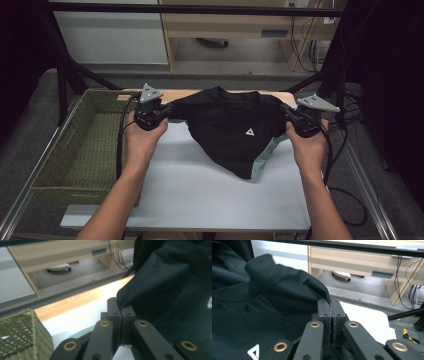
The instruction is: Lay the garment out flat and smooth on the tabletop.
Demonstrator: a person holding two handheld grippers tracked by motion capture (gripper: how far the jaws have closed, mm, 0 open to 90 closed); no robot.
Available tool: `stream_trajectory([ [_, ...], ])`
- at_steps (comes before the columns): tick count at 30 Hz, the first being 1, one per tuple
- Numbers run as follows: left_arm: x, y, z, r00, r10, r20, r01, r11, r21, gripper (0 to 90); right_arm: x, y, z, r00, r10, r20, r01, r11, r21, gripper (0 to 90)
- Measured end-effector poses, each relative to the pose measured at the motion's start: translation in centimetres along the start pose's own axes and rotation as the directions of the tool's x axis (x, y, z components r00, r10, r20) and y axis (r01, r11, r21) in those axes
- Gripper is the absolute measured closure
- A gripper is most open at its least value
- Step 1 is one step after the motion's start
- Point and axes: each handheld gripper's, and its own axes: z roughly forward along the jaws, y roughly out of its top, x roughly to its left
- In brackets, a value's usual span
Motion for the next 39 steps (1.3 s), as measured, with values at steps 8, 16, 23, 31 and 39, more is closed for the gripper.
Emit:
stream_trajectory([
  [8,-2.1,0.9,3.7,0.9969,0.000,0.079,0.000,1.0000,0.003,88.6,-2.4,2.4,-2.2,0.9965,-0.029,0.079,0.031,0.999,-0.018,89.4],
  [16,-1.1,2.1,8.7,0.9979,-0.034,0.055,0.032,0.9992,0.022,88.8,-4.5,1.4,2.2,0.9947,-0.001,0.103,-0.003,0.999,0.034,89.4],
  [23,1.0,3.4,11.7,0.9997,-0.020,-0.013,0.021,0.9995,0.025,88.7,-6.7,1.0,6.1,0.9930,0.073,0.093,-0.078,0.995,0.056,89.3],
  [31,1.0,1.0,13.9,0.9983,-0.025,-0.052,0.029,0.9970,0.072,57.1,-6.1,-0.3,9.4,0.9892,0.117,0.088,-0.128,0.983,0.133,56.4],
  [39,-3.3,-2.9,9.8,0.9994,0.023,0.028,-0.025,0.9984,0.050,45.4,-3.3,-3.1,4.9,0.9960,0.083,0.032,-0.086,0.989,0.120,49.5],
])
